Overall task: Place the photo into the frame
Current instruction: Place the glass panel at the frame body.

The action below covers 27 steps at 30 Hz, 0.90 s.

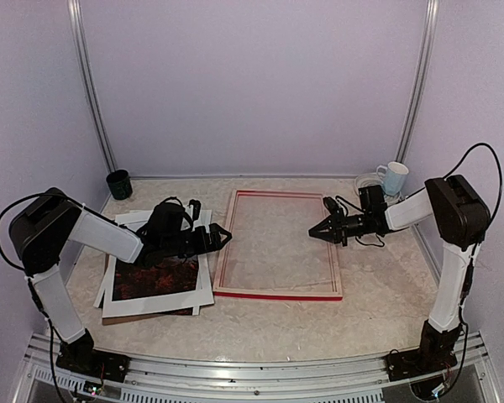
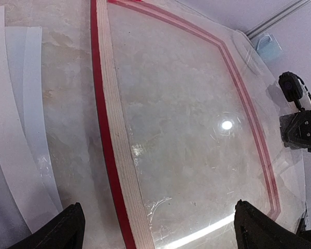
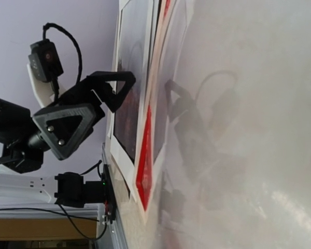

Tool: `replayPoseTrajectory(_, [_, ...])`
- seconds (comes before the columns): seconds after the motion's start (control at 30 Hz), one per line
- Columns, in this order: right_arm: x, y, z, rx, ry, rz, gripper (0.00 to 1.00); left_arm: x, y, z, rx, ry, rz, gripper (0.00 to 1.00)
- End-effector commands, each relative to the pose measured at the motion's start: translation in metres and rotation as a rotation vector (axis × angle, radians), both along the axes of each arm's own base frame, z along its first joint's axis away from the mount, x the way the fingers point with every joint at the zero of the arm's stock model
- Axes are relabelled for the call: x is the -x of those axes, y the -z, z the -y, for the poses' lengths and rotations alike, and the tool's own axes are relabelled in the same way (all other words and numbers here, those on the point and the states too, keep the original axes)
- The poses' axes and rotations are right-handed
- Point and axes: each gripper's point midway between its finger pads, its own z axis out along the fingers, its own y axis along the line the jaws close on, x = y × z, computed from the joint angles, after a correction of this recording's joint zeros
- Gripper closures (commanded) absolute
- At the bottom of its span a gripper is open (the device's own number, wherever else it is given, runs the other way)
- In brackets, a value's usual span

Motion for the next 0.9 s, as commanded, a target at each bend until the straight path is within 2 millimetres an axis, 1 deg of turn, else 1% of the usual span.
replayPoseTrajectory(0.0, [-0.004,0.004,0.002,0.015,-0.002,0.014,0.91,0.0,-0.008,0.0,0.012,0.006,0.023,0.01])
replayPoseTrajectory(0.23, [-0.006,0.014,0.004,0.039,0.002,0.006,0.83,0.0,-0.007,0.001,0.013,0.008,0.019,0.01])
replayPoseTrajectory(0.5, [-0.009,0.019,0.007,0.055,0.01,-0.003,0.75,0.002,-0.006,0.004,0.016,0.016,0.016,0.01])
replayPoseTrajectory(0.6, [-0.009,0.013,0.007,0.04,0.01,0.002,0.74,0.002,-0.005,0.005,0.015,0.02,0.014,0.01])
replayPoseTrajectory(0.7, [-0.009,0.001,0.006,0.008,0.003,0.018,0.75,0.002,-0.004,0.006,0.015,0.022,0.012,0.01])
replayPoseTrajectory(0.8, [-0.009,-0.009,0.004,-0.023,-0.007,0.034,0.8,0.003,-0.002,0.008,0.014,0.025,0.009,0.01])
replayPoseTrajectory(0.87, [-0.009,-0.016,0.003,-0.052,-0.011,0.037,0.85,0.003,-0.001,0.008,0.013,0.028,0.006,0.01])
